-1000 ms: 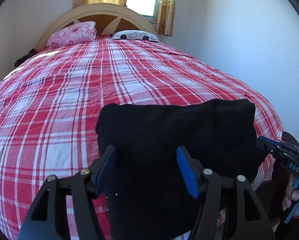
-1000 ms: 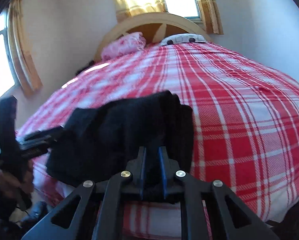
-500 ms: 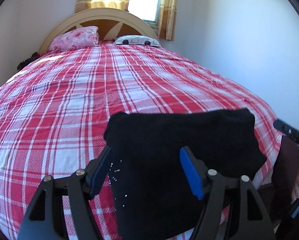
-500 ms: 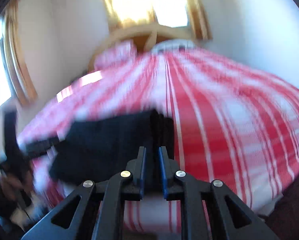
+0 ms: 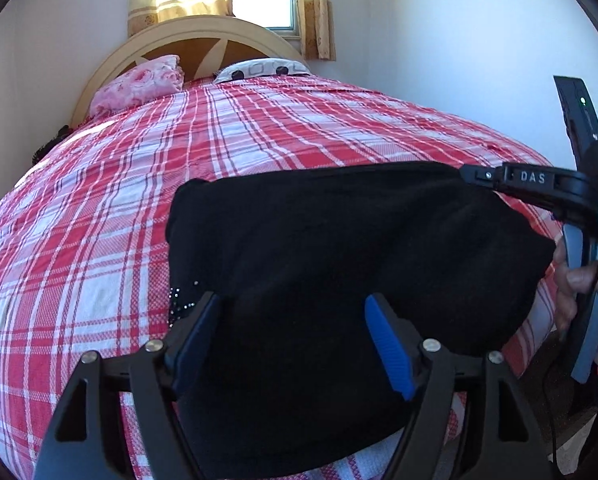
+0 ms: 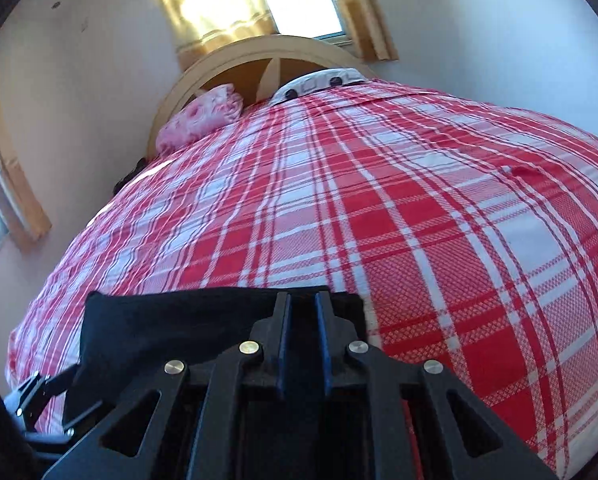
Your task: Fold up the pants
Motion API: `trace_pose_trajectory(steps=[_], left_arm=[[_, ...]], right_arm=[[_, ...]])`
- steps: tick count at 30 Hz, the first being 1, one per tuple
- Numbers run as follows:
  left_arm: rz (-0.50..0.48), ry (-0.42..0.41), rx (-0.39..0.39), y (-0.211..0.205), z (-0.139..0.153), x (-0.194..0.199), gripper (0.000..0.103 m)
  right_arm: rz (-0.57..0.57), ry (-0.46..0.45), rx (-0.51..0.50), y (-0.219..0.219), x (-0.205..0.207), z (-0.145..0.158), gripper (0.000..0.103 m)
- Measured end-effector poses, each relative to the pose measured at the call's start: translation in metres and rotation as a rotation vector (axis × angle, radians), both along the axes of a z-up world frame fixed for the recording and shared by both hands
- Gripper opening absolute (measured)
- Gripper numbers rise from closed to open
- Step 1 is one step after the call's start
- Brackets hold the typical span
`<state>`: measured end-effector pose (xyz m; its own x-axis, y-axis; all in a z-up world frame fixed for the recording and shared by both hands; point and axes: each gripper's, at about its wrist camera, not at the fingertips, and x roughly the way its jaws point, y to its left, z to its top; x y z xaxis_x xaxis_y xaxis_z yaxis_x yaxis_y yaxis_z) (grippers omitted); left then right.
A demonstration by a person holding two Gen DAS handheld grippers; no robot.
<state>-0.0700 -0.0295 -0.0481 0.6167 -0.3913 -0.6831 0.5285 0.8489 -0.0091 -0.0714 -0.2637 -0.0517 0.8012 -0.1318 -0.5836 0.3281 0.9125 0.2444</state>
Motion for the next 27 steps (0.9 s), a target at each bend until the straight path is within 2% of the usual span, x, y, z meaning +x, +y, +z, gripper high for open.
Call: trace_pose_trajectory(steps=[2, 5, 7, 8, 9, 11, 13, 15, 16, 17, 19, 21, 22, 24, 27], left_arm=[[-0.013, 0.016, -0.004, 0.002, 0.004, 0.000, 0.077], [-0.009, 0.074, -0.073, 0.018, 0.014, 0.006, 0.077], [0.032, 0.086, -0.107, 0.030, 0.022, 0.013, 0.077], [0.064, 0.081, -0.131, 0.037, 0.028, 0.019, 0.077], [0.072, 0.078, -0.151, 0.040, 0.032, 0.022, 0.077], [0.073, 0.066, -0.179, 0.041, 0.039, 0.029, 0.077], [0.056, 0.036, -0.164, 0.032, 0.040, 0.030, 0.077], [0.030, 0.023, -0.110, 0.019, 0.031, 0.025, 0.077], [0.020, 0.032, -0.087, 0.015, 0.024, 0.023, 0.077], [0.010, 0.046, -0.072, 0.012, 0.015, 0.018, 0.077], [-0.004, 0.044, -0.042, 0.009, 0.000, 0.005, 0.077], [0.002, -0.049, -0.015, 0.007, -0.004, -0.013, 0.077], [-0.003, -0.069, -0.004, 0.006, -0.003, -0.017, 0.077], [-0.005, -0.088, 0.006, 0.004, -0.003, -0.020, 0.077], [-0.013, -0.078, -0.013, 0.009, -0.005, -0.019, 0.078]], right_arm=[[-0.009, -0.010, 0.027, -0.005, 0.001, -0.001, 0.012], [0.007, -0.019, 0.066, -0.010, -0.002, 0.003, 0.012], [0.027, -0.012, 0.044, -0.007, -0.006, 0.009, 0.012], [0.024, -0.014, 0.022, -0.004, -0.007, 0.014, 0.016], [0.012, -0.018, -0.008, 0.002, -0.013, 0.018, 0.016], [0.048, -0.062, 0.001, 0.009, -0.022, 0.025, 0.016], [0.106, -0.109, 0.015, 0.017, -0.024, 0.042, 0.017], [0.206, -0.145, 0.032, 0.026, -0.017, 0.057, 0.020], [0.267, -0.154, 0.052, 0.031, -0.011, 0.065, 0.028], [0.332, -0.155, 0.077, 0.038, -0.002, 0.072, 0.047], [0.460, -0.120, 0.136, 0.053, 0.029, 0.080, 0.067], [0.558, -0.065, 0.173, 0.070, 0.057, 0.078, 0.067], [0.612, -0.025, 0.180, 0.081, 0.072, 0.075, 0.067], [0.734, 0.090, 0.130, 0.116, 0.105, 0.063, 0.067], [0.807, 0.303, 0.017, 0.164, 0.148, 0.025, 0.066]])
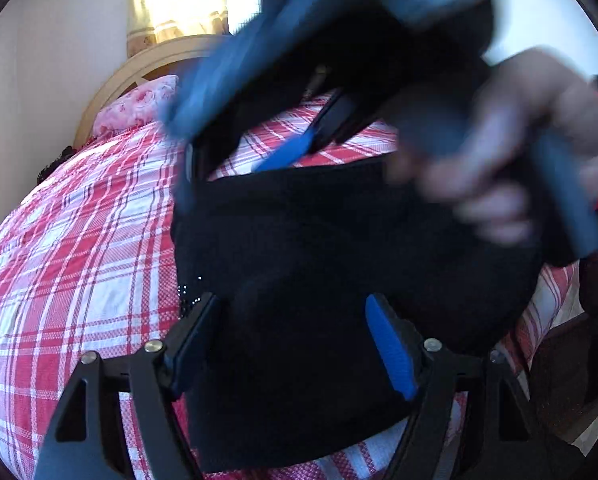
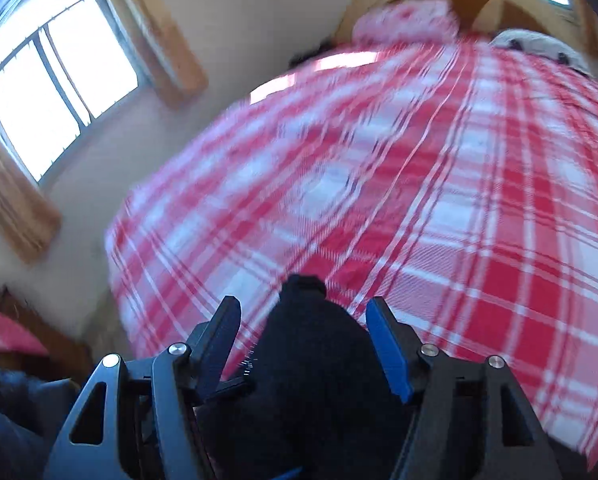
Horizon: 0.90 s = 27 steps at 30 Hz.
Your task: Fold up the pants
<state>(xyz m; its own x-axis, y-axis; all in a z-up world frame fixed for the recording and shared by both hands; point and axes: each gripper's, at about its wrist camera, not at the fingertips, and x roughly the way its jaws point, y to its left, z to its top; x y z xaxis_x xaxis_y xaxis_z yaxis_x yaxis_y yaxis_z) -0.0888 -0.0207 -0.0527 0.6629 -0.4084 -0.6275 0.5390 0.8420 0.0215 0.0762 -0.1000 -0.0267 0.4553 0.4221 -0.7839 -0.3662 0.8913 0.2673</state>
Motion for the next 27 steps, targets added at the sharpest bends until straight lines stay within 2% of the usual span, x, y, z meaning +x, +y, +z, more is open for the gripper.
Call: trace_pose_trajectory(steps=[1, 3, 4, 7, 9, 11, 13, 15, 18, 20, 24, 27], left_arm=[[0.001, 0.002, -0.003, 0.001, -0.001, 0.000, 0.078], [0.003, 0.016, 0.001, 0.001, -0.003, 0.002, 0.078], [0.003, 0.018, -0.005, 0.003, -0.003, 0.002, 0.078], [-0.003, 0.047, -0.024, 0.007, 0.002, 0.005, 0.080], [-0.006, 0.085, -0.026, 0.010, 0.007, 0.008, 0.080], [0.005, 0.117, -0.024, 0.011, 0.012, 0.012, 0.080], [0.022, 0.142, -0.025, 0.010, 0.020, 0.016, 0.080], [0.038, 0.154, -0.025, 0.007, 0.031, 0.020, 0.080], [0.067, 0.126, -0.006, 0.000, 0.045, 0.020, 0.086], [0.079, 0.102, 0.008, -0.005, 0.049, 0.020, 0.087], [0.115, 0.103, 0.037, -0.009, 0.051, 0.016, 0.087], [0.132, 0.129, 0.036, -0.006, 0.044, 0.029, 0.088]], right_arm=[[-0.004, 0.022, -0.052, 0.007, 0.008, -0.012, 0.066], [-0.034, 0.045, -0.232, 0.020, 0.029, -0.045, 0.066], [-0.029, 0.041, -0.237, 0.021, 0.034, -0.055, 0.066], [-0.063, -0.004, -0.186, 0.016, 0.040, -0.051, 0.066], [-0.101, -0.059, -0.055, 0.003, 0.031, -0.029, 0.066], [-0.175, -0.149, 0.093, -0.020, 0.010, 0.005, 0.066], [-0.259, -0.239, 0.180, -0.040, -0.016, 0.034, 0.066], [-0.358, -0.305, 0.208, -0.059, -0.048, 0.052, 0.066], [-0.483, -0.375, 0.235, -0.079, -0.099, 0.064, 0.067], [-0.560, -0.396, 0.228, -0.087, -0.129, 0.064, 0.067], [-0.692, -0.431, 0.105, -0.098, -0.173, 0.052, 0.067], [-0.746, -0.418, 0.098, -0.118, -0.191, 0.040, 0.067]])
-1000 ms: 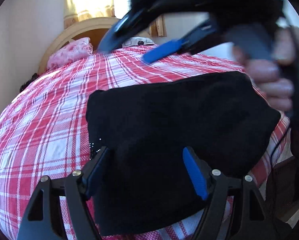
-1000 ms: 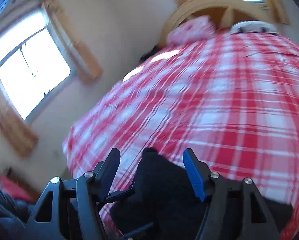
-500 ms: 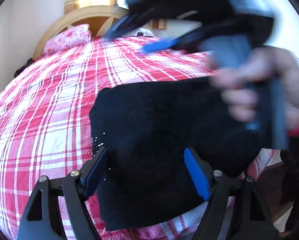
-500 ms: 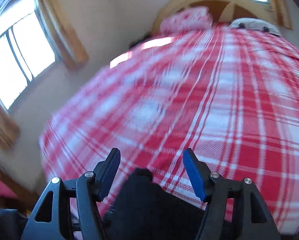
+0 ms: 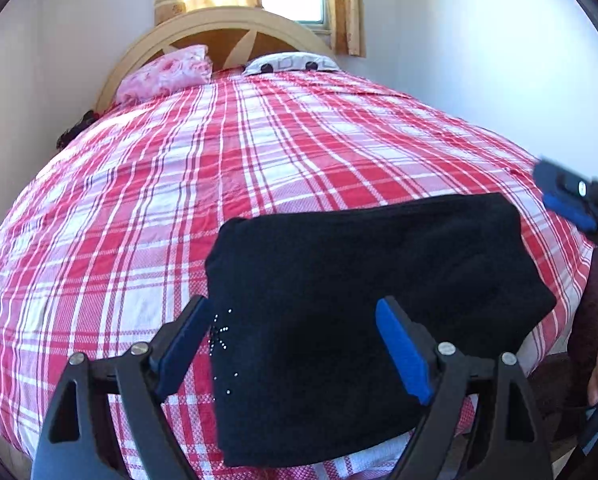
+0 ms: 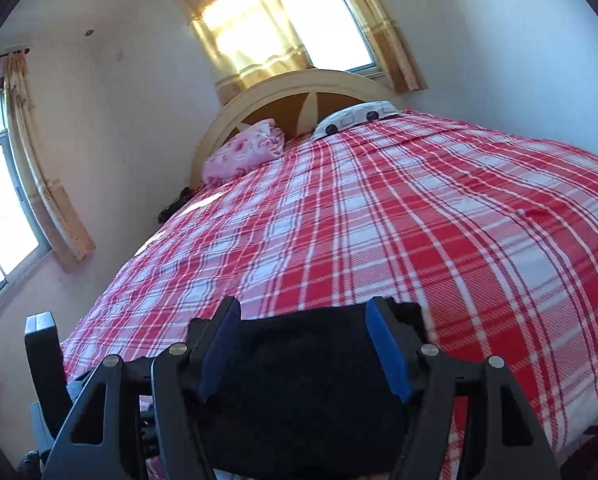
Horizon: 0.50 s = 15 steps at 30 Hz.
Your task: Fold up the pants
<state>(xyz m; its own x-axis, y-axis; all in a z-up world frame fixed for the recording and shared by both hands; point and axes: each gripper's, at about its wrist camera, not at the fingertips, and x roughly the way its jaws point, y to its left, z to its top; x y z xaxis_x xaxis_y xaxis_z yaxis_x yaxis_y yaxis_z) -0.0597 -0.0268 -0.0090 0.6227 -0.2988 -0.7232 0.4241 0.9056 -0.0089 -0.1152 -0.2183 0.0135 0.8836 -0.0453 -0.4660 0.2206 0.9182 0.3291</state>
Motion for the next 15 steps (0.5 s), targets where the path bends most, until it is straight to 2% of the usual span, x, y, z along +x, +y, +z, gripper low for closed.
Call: trace_pose_trajectory(steps=[4, 12, 15], left_arm=[[0.016, 0.010, 0.028, -0.001, -0.007, 0.005, 0.088], [0.031, 0.049, 0.044, -0.001, -0.018, 0.020, 0.088], [0.032, 0.064, 0.040, 0.000, -0.023, 0.022, 0.090]], right_arm=[[-0.081, 0.055, 0.040, -0.033, -0.004, -0.023, 0.067], [-0.095, 0.158, 0.102, -0.048, 0.008, -0.074, 0.068], [-0.093, 0.135, 0.128, -0.051, 0.003, -0.080, 0.069]])
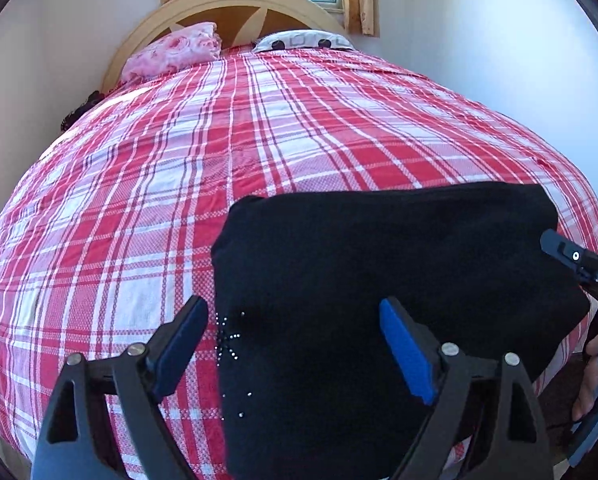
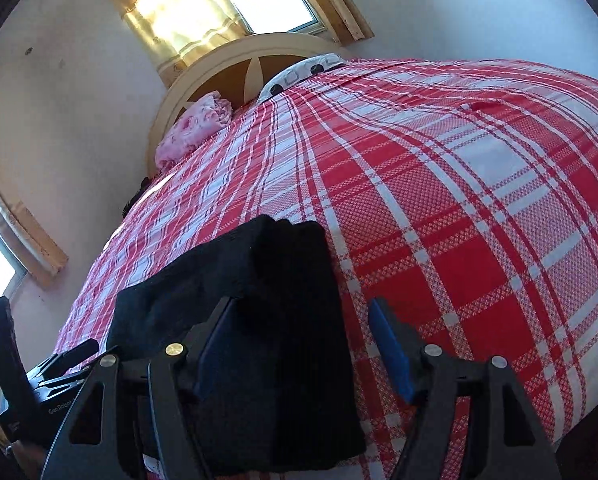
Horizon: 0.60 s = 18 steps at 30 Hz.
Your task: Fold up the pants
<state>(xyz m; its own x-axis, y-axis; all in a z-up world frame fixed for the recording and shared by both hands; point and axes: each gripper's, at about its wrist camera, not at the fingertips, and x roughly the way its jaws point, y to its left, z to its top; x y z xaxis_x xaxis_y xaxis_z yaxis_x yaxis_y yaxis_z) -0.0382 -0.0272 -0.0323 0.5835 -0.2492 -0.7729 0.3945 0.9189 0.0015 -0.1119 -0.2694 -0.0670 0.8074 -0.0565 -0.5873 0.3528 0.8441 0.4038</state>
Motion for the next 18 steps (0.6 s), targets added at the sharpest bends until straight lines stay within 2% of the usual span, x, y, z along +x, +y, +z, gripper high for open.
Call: trace_pose_trajectory(steps=[2, 5, 11, 14, 16, 18], left_arm=[[-0.004, 0.009, -0.018, 0.002, -0.003, 0.000, 0.091], [-0.001, 0.043, -0.047, 0.007, -0.010, 0.000, 0.097], [0.010, 0.167, -0.199, 0.027, -0.020, 0.006, 0.100], [0.036, 0.141, -0.241, 0.034, -0.012, 0.009, 0.099], [0.051, 0.105, -0.259, 0.038, -0.006, 0.012, 0.099], [0.054, 0.107, -0.273, 0.038, -0.005, 0.019, 0.099]], right_arm=[[0.008, 0.004, -0.001, 0.001, -0.002, 0.001, 0.070], [0.006, -0.010, 0.039, -0.004, -0.009, 0.004, 0.070], [0.025, 0.008, 0.140, -0.012, -0.031, -0.002, 0.070], [0.052, 0.026, 0.123, -0.011, -0.036, 0.000, 0.070], [0.056, -0.019, 0.117, -0.013, -0.038, 0.004, 0.070], [0.041, -0.056, 0.114, -0.017, -0.037, 0.005, 0.070]])
